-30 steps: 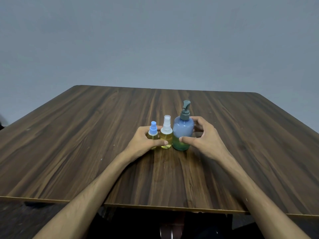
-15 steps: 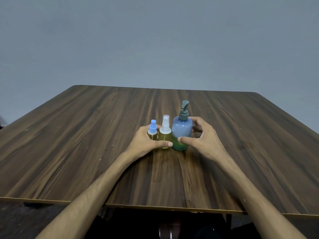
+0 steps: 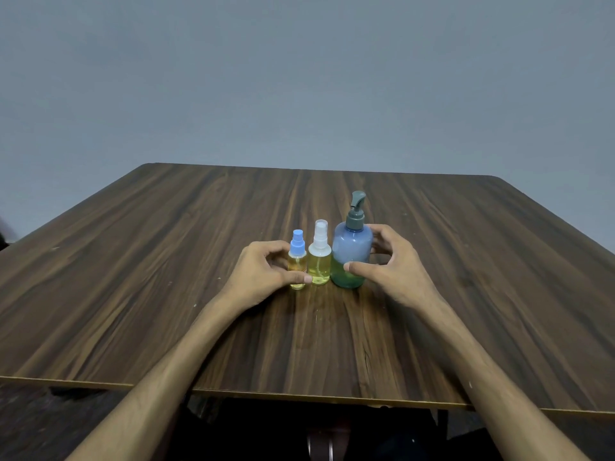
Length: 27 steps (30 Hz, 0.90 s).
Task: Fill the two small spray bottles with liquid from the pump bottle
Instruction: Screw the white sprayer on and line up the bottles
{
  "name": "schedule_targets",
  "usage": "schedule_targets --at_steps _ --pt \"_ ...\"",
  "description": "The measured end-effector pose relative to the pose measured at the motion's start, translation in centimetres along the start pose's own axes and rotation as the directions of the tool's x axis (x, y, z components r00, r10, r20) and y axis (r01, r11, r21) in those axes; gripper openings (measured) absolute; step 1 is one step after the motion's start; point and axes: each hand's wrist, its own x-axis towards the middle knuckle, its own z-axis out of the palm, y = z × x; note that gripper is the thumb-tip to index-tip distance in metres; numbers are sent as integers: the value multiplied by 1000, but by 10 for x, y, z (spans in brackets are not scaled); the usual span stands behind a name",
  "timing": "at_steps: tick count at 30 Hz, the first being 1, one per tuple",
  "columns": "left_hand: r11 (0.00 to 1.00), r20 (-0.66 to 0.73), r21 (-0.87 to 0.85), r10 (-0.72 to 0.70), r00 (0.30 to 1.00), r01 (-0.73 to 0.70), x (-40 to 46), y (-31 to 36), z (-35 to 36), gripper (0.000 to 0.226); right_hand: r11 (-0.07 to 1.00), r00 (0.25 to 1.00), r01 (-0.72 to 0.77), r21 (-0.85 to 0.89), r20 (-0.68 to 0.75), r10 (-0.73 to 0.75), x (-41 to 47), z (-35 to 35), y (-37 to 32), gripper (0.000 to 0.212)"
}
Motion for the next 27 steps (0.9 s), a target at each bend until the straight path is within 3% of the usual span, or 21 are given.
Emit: schedule_targets --at_steps 8,27 --pt "1000 -51 7 27 998 -27 8 -5 2 35 1000 1000 11 -5 -8 -11 -1 0 1 68" --pt "998 27 -46 36 999 -35 13 -13 1 29 999 998 50 8 43 -50 4 -1 5 65"
